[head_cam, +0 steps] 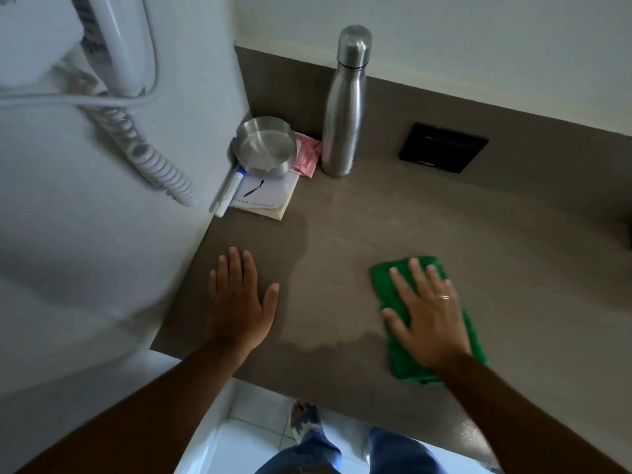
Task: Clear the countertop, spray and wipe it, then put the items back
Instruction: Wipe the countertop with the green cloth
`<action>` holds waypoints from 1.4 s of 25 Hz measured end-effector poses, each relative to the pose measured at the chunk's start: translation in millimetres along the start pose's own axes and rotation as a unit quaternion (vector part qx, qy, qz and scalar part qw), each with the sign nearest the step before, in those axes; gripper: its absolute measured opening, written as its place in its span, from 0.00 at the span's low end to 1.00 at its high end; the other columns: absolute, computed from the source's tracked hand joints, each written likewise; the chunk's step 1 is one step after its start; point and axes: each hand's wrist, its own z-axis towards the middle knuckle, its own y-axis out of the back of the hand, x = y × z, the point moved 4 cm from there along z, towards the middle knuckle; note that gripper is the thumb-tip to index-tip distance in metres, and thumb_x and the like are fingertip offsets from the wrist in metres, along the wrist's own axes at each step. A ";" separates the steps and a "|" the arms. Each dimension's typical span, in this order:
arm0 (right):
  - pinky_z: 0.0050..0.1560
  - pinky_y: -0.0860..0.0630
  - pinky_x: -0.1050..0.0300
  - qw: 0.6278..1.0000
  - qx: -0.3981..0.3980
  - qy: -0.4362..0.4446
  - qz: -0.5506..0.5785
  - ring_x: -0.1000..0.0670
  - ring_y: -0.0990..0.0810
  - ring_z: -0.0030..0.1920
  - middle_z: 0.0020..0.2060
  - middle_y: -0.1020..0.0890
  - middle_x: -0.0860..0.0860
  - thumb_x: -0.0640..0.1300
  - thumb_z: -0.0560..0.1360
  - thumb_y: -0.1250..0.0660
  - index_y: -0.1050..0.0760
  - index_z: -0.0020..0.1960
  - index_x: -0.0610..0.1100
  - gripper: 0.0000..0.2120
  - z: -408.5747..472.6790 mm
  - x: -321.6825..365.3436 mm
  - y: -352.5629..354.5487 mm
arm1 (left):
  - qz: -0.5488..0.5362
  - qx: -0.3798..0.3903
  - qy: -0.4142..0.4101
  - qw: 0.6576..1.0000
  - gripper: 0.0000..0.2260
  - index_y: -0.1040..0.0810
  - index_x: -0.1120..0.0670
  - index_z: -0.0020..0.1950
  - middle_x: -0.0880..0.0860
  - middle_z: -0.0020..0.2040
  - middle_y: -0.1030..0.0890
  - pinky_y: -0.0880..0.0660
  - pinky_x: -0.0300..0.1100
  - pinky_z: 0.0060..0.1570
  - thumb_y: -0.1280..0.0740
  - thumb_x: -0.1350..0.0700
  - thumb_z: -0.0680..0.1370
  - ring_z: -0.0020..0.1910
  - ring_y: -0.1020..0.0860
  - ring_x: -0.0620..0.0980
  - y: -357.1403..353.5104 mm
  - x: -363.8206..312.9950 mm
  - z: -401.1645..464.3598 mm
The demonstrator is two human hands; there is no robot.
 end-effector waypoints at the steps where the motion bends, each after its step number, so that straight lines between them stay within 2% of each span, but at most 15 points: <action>1: 0.74 0.44 0.38 0.997 -0.014 -0.072 0.001 0.38 0.43 0.77 0.79 0.43 0.44 0.68 0.76 0.53 0.46 0.79 0.55 0.35 6.5 -37.4 7.6 | 0.001 -0.002 0.000 1.000 0.36 0.48 0.60 0.79 0.63 0.79 0.46 0.47 0.60 0.75 0.55 0.37 0.78 0.78 0.48 0.63 -0.3 1.3 0.2; 3: 0.75 0.46 0.37 0.975 -0.035 -0.219 0.021 0.36 0.46 0.77 0.79 0.46 0.42 0.68 0.76 0.55 0.47 0.80 0.54 0.36 37.6 -98.8 26.0 | 0.005 -0.010 -0.002 1.000 0.36 0.49 0.60 0.79 0.63 0.79 0.46 0.47 0.59 0.75 0.55 0.37 0.79 0.78 0.48 0.63 -1.3 1.4 0.7; 5: 0.76 0.50 0.38 0.948 -0.049 -0.311 0.055 0.35 0.50 0.78 0.80 0.50 0.41 0.64 0.77 0.55 0.52 0.80 0.53 0.34 85.3 -120.2 41.9 | 0.006 -0.020 -0.004 1.000 0.36 0.49 0.59 0.79 0.63 0.79 0.47 0.48 0.59 0.75 0.55 0.37 0.79 0.78 0.48 0.62 -4.0 1.2 1.8; 8: 0.76 0.55 0.40 0.936 -0.050 -0.344 0.058 0.36 0.53 0.78 0.80 0.53 0.41 0.59 0.80 0.53 0.54 0.81 0.50 0.32 155.3 -76.7 46.8 | 0.003 -0.022 -0.005 1.000 0.36 0.49 0.59 0.79 0.62 0.79 0.48 0.50 0.58 0.76 0.55 0.37 0.79 0.78 0.50 0.62 -4.7 1.2 1.0; 12: 0.76 0.54 0.40 0.982 -0.040 -0.181 0.034 0.37 0.53 0.79 0.80 0.52 0.42 0.57 0.81 0.52 0.54 0.81 0.49 0.31 200.3 43.1 45.2 | 0.016 -0.029 -0.009 0.999 0.36 0.49 0.59 0.79 0.62 0.79 0.49 0.50 0.57 0.76 0.55 0.37 0.79 0.78 0.50 0.62 -2.6 1.1 0.9; 15: 0.76 0.51 0.39 0.999 -0.013 -0.032 0.010 0.38 0.50 0.79 0.80 0.50 0.44 0.58 0.80 0.53 0.52 0.80 0.52 0.30 145.9 99.6 29.0 | 0.014 -0.023 -0.004 1.000 0.36 0.48 0.59 0.79 0.62 0.79 0.48 0.50 0.57 0.76 0.56 0.37 0.78 0.78 0.49 0.61 -1.3 -0.1 1.3; 17: 0.75 0.48 0.38 0.997 0.007 0.080 -0.010 0.38 0.45 0.78 0.80 0.46 0.46 0.61 0.79 0.51 0.49 0.80 0.54 0.31 60.7 107.2 10.4 | 0.014 -0.025 0.005 1.000 0.36 0.46 0.60 0.79 0.63 0.79 0.46 0.49 0.58 0.76 0.54 0.38 0.78 0.78 0.47 0.62 3.3 -1.0 -0.6; 20: 0.73 0.44 0.37 0.987 0.006 0.149 -0.053 0.38 0.39 0.76 0.78 0.41 0.47 0.64 0.77 0.49 0.45 0.79 0.56 0.32 -26.1 31.3 -4.5 | 0.017 -0.020 0.006 1.000 0.35 0.44 0.61 0.78 0.63 0.78 0.44 0.47 0.58 0.75 0.52 0.39 0.78 0.77 0.45 0.63 6.2 -2.8 -2.8; 24: 0.76 0.49 0.40 0.992 -0.019 -0.123 -0.017 0.38 0.46 0.78 0.79 0.46 0.44 0.63 0.78 0.57 0.50 0.80 0.54 0.32 -51.5 -61.0 0.0 | 0.027 -0.017 -0.004 0.999 0.34 0.45 0.60 0.79 0.63 0.78 0.43 0.47 0.58 0.75 0.51 0.39 0.79 0.77 0.45 0.63 1.3 1.6 -0.8; 25: 0.76 0.50 0.40 0.990 -0.030 -0.136 -0.023 0.38 0.47 0.78 0.79 0.46 0.44 0.62 0.79 0.57 0.50 0.80 0.53 0.31 -61.2 -57.5 -4.4 | 0.027 -0.018 -0.007 0.999 0.34 0.45 0.60 0.78 0.64 0.78 0.43 0.47 0.58 0.74 0.51 0.39 0.79 0.77 0.44 0.63 0.2 1.7 -0.7; 28: 0.75 0.47 0.39 0.999 -0.001 0.018 -0.041 0.37 0.43 0.77 0.78 0.42 0.44 0.61 0.80 0.56 0.50 0.80 0.53 0.30 -116.8 -47.3 -18.7 | 0.021 -0.021 -0.025 0.999 0.36 0.43 0.61 0.78 0.65 0.77 0.41 0.45 0.61 0.73 0.52 0.38 0.77 0.76 0.42 0.65 -0.8 1.3 0.9; 30: 0.75 0.49 0.37 0.998 0.006 0.041 -0.042 0.38 0.44 0.78 0.78 0.43 0.45 0.63 0.80 0.57 0.51 0.80 0.53 0.31 -151.5 -67.3 -16.4 | 0.005 -0.023 -0.015 1.000 0.39 0.42 0.62 0.77 0.66 0.76 0.40 0.44 0.64 0.72 0.54 0.35 0.76 0.75 0.42 0.67 -0.6 2.2 1.3; 32: 0.76 0.53 0.39 0.996 -0.007 -0.087 0.020 0.41 0.48 0.79 0.79 0.48 0.47 0.66 0.79 0.56 0.54 0.80 0.54 0.33 -169.6 -85.1 -10.4 | -0.003 -0.046 -0.015 0.999 0.40 0.43 0.61 0.77 0.66 0.76 0.40 0.48 0.65 0.72 0.53 0.33 0.76 0.75 0.42 0.67 2.4 -8.8 -1.1; 33: 0.76 0.51 0.39 0.983 -0.018 -0.175 0.057 0.42 0.47 0.79 0.79 0.47 0.48 0.67 0.78 0.53 0.53 0.80 0.54 0.35 -179.7 -91.9 -8.9 | -0.014 -0.071 -0.057 0.996 0.39 0.41 0.60 0.77 0.66 0.76 0.39 0.50 0.64 0.72 0.49 0.34 0.76 0.74 0.41 0.67 5.2 -30.4 -4.6; 35: 0.70 0.35 0.41 0.946 -0.059 -0.303 0.101 0.42 0.33 0.71 0.73 0.32 0.47 0.70 0.74 0.44 0.42 0.76 0.53 0.36 -198.4 -104.6 -8.1 | -0.066 -0.117 -0.194 0.972 0.33 0.31 0.59 0.72 0.63 0.69 0.27 0.44 0.60 0.71 0.42 0.37 0.75 0.68 0.30 0.66 11.5 -97.0 -16.9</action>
